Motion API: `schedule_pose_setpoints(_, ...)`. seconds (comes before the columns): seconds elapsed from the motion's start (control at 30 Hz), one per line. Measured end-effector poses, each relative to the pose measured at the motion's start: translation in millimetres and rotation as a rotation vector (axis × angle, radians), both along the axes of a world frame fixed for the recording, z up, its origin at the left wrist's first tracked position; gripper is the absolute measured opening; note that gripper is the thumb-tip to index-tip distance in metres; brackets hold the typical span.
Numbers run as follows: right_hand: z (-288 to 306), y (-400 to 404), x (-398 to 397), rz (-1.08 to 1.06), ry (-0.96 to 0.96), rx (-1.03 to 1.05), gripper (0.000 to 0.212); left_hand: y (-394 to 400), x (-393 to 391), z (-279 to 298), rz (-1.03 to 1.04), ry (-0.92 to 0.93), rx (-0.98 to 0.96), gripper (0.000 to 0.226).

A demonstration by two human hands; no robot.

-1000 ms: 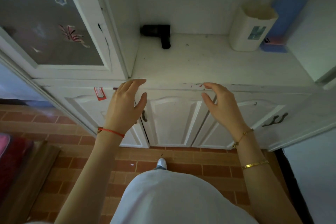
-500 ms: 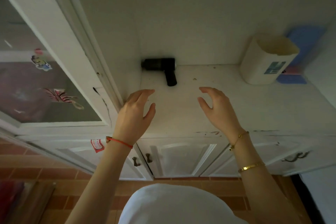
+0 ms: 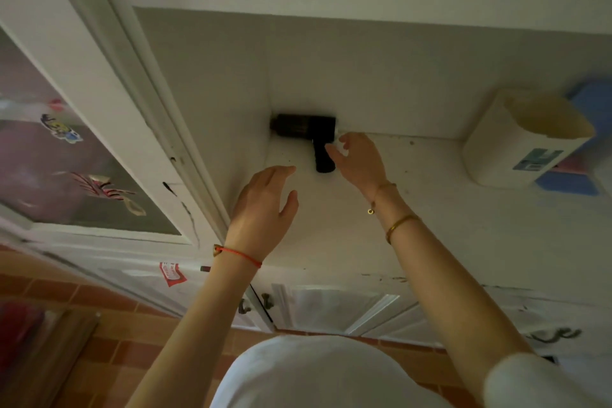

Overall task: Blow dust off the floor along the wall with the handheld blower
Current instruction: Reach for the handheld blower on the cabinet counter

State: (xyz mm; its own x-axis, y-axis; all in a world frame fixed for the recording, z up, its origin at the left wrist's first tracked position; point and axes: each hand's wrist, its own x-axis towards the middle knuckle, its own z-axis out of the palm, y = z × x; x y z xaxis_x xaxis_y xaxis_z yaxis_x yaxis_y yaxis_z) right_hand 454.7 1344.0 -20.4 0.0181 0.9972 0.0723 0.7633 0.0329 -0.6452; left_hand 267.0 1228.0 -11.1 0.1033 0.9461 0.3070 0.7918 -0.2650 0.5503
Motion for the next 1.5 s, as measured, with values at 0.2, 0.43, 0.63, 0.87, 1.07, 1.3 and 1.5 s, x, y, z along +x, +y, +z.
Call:
schedule_pose_setpoints(0.2, -18, 42, -27, -0.043, -0.081, -0.161, 0.059, 15, 6, -3, 0.018, 0.012, -0.027, 0.042)
schedule_pose_setpoints(0.43, -41, 64, -34, -0.076, 0.065, -0.200, 0.052, 27, 9, -7, 0.028, 0.018, -0.016, 0.041)
schedule_pose_setpoints(0.63, -35, 57, -25, -0.074, 0.140, -0.136, 0.047, 33, 10, -8, 0.042, 0.013, -0.030, 0.042)
schedule_pose_setpoints(0.87, -15, 9, 6, -0.124, 0.405, -0.099, 0.033, 35, 14, -10, 0.073, -0.156, -0.134, 0.041)
schedule_pose_setpoints(1.07, 19, -63, 30, -0.132, 0.433, -0.092, 0.026, 38, 31, -3, 0.133, -0.525, -0.275, 0.039)
schedule_pose_setpoints(1.3, 26, -119, 52, -0.235, 0.742, -0.147, 0.030, 20, 55, -3, 0.012, -0.444, -0.290, 0.039)
schedule_pose_setpoints(1.5, 24, -159, 82, -0.279, 1.263, -0.214, 0.017, 5, 80, -2, -0.120, -0.426, -0.291, 0.033)
